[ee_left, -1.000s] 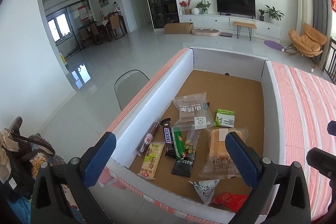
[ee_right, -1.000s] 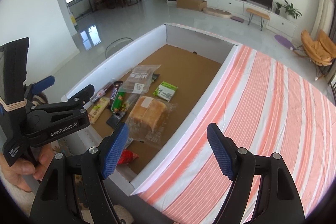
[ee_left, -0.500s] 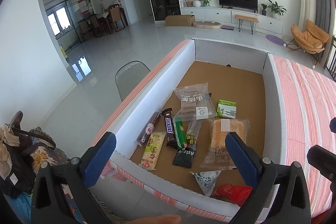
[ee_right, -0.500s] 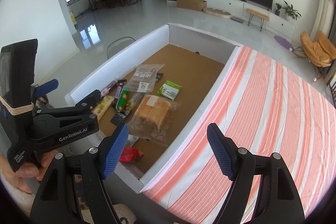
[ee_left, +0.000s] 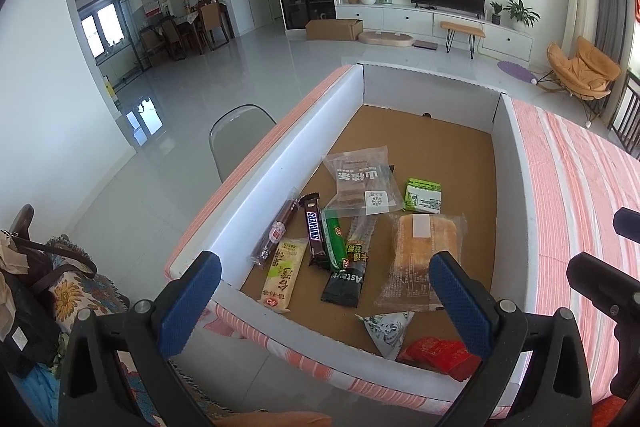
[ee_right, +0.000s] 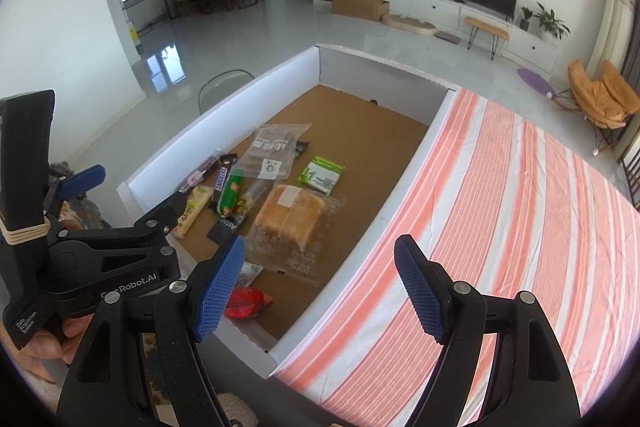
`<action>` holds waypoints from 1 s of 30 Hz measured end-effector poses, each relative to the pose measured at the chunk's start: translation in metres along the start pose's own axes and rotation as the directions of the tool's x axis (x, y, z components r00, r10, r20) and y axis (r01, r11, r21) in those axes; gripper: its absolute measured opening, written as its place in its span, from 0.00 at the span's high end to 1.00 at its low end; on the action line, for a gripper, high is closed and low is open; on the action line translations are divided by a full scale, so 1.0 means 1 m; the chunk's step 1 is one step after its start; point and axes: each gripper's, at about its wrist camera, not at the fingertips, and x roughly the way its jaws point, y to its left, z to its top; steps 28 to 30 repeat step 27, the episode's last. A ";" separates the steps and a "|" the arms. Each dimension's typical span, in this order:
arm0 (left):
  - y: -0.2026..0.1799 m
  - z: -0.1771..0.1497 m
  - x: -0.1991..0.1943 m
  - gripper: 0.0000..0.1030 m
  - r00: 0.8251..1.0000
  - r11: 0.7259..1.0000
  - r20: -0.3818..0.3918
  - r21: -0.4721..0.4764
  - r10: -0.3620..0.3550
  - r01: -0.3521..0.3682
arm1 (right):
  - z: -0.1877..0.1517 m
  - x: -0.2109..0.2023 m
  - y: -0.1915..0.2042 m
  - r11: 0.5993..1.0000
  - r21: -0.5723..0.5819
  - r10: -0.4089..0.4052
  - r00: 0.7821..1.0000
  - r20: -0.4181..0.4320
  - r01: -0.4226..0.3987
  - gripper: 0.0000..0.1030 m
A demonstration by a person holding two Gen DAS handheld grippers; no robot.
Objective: Organize snacks
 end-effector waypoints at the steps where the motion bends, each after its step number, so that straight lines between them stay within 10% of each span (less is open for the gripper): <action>1: 0.000 0.000 0.000 0.00 1.000 1.000 0.003 0.001 0.001 -0.001 | 0.000 0.001 0.000 1.000 -0.002 0.000 1.000 -0.002 0.000 0.22; 30: 0.012 0.002 -0.007 0.00 0.999 0.998 0.019 -0.039 -0.042 0.042 | 0.002 0.007 0.010 1.000 -0.025 0.006 1.000 -0.015 -0.006 0.22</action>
